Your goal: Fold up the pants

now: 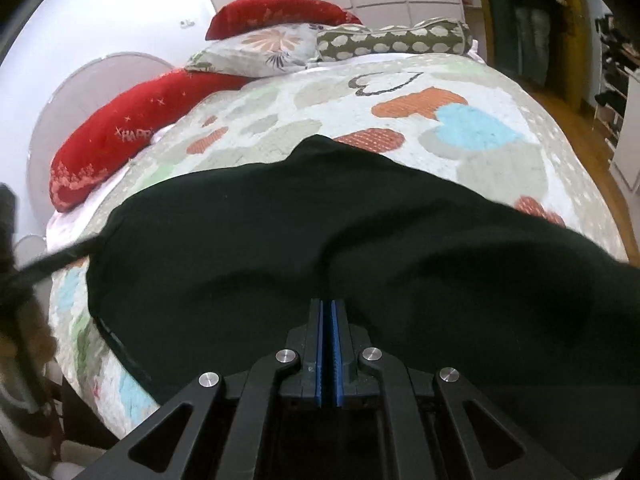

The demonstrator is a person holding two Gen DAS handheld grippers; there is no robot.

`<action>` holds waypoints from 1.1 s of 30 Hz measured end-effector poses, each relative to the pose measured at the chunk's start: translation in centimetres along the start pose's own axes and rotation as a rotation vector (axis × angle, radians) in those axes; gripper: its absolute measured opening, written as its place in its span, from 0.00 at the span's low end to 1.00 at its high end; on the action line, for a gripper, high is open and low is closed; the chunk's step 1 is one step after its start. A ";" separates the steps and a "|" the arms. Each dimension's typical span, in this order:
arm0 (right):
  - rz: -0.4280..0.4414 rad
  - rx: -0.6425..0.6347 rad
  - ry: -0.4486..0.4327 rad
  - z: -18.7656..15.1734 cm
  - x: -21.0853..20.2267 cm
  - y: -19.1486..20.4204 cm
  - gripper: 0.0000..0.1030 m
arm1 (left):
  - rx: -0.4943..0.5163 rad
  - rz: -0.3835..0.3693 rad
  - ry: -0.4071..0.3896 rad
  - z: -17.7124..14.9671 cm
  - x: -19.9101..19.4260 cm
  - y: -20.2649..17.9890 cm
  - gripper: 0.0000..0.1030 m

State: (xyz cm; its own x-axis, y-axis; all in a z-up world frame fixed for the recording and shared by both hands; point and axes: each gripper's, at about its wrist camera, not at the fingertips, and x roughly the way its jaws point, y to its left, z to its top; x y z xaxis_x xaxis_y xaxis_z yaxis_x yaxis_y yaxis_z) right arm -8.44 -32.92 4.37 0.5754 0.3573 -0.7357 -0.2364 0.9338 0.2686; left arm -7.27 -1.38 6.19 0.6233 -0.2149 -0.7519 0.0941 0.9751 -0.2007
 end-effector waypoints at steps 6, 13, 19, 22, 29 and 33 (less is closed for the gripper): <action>-0.061 0.091 -0.127 -1.2 -6.8 -3.4 0.03 | 0.044 0.015 0.023 -0.3 0.9 -1.4 0.47; -0.353 0.148 -0.157 0.2 -12.5 -11.5 0.36 | 0.088 -0.072 -0.004 1.2 0.1 -4.6 0.54; -0.314 0.003 -0.007 2.1 -8.6 -14.0 0.36 | 0.172 -0.152 0.012 1.4 0.6 -9.1 0.54; -0.261 -0.075 0.064 1.9 -6.8 -13.5 0.36 | 0.213 -0.172 0.033 1.3 1.4 -11.1 0.54; -0.285 -0.221 0.124 1.3 -5.2 -12.2 0.04 | 0.257 -0.190 0.104 0.1 3.6 -13.3 0.54; -0.355 -0.296 0.111 2.0 -5.9 -11.4 0.03 | 0.256 -0.196 0.115 -0.1 4.0 -13.5 0.54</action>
State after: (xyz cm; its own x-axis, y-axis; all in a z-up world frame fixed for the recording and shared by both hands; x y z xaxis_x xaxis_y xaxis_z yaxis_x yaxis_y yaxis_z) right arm -7.56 -45.62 6.90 0.5774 -0.0019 -0.8165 -0.2624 0.9465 -0.1878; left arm -6.11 -15.41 5.85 0.4840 -0.3898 -0.7834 0.4039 0.8937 -0.1951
